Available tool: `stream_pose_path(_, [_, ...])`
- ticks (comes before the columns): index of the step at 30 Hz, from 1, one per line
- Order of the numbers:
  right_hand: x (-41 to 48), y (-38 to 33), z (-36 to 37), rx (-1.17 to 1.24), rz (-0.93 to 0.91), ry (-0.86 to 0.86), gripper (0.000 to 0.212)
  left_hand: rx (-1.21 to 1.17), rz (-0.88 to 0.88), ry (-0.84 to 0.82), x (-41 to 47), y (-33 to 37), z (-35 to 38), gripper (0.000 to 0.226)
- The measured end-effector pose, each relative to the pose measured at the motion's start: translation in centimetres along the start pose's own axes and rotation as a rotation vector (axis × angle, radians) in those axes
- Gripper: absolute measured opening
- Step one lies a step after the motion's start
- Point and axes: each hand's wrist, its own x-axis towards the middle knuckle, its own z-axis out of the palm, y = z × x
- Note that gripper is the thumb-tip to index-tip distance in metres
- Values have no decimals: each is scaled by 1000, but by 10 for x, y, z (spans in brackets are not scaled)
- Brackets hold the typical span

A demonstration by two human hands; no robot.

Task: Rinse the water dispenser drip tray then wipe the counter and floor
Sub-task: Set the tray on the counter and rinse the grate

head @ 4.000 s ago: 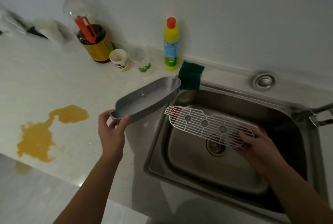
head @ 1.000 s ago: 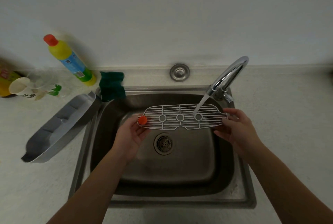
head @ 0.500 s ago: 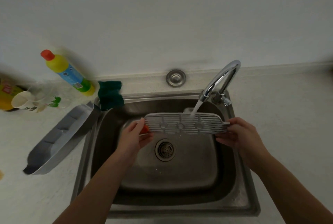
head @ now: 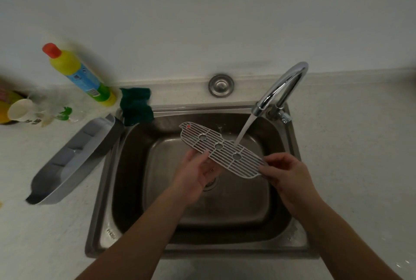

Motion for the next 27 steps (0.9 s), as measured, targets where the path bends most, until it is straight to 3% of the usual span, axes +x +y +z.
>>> stream_pose_path(3, [-13, 17, 7, -211, -49, -68, 30, 109, 62, 56, 3, -4, 8, 33])
stream_pose_path(6, [-14, 24, 3, -311, 31, -168, 39, 408, 179, 124, 4, 0, 7, 27])
stream_pose_path(9, [-4, 10, -1, -325, 64, -118, 42, 630, 262, 150, 5, 9, -1, 22])
stream_pose_path(14, [26, -30, 21, -276, -45, -115, 50, 959, 345, -17, 11, 29, -3, 36])
stream_pose_path(19, [43, -55, 35, -354, -45, -139, 12, 1306, 343, -243, 16, 43, -3, 37])
stream_pose_path(23, [37, -51, 24, -240, -16, -163, 20, 1241, 319, -269, 20, 59, -18, 20])
stream_pose_path(27, [34, -47, 19, -22, 70, -86, 20, 1000, 229, -118, 11, 63, -64, 13])
